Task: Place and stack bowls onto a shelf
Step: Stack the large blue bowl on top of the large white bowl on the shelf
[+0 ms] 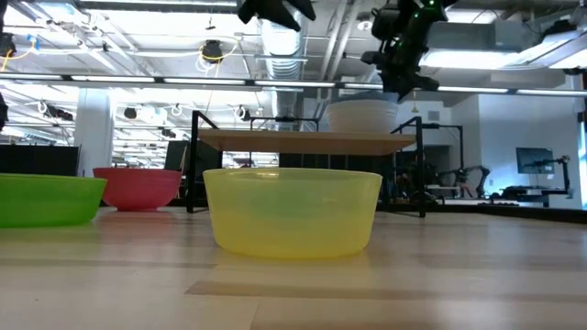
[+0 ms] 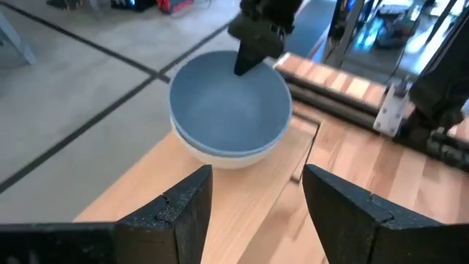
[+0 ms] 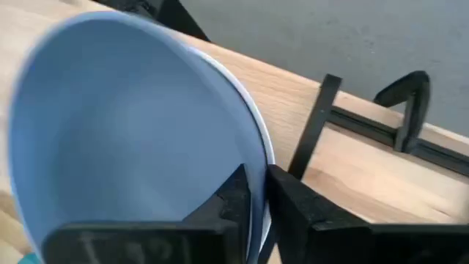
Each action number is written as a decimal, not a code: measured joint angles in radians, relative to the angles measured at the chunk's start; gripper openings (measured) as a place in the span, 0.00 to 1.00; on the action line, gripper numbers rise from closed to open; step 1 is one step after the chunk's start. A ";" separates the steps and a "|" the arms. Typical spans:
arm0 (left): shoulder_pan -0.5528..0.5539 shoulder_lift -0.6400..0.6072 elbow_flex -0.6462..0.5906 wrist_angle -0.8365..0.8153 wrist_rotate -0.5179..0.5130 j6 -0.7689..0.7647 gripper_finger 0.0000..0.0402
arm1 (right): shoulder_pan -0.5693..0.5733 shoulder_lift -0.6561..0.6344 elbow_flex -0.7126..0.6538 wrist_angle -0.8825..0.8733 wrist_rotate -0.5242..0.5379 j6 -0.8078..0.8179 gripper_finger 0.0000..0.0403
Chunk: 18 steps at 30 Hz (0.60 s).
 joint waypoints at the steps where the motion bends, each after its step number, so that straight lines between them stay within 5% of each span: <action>1: 0.000 0.001 0.000 -0.013 0.001 -0.001 0.49 | 0.000 0.004 0.000 0.002 -0.006 0.000 0.22; 11: 0.010 0.001 0.000 -0.076 0.045 -0.034 0.49 | -0.003 -0.039 0.001 0.051 -0.008 0.011 0.47; 18: 0.010 -0.002 0.000 -0.106 0.045 -0.034 0.49 | -0.008 -0.064 -0.008 0.026 0.060 0.016 0.45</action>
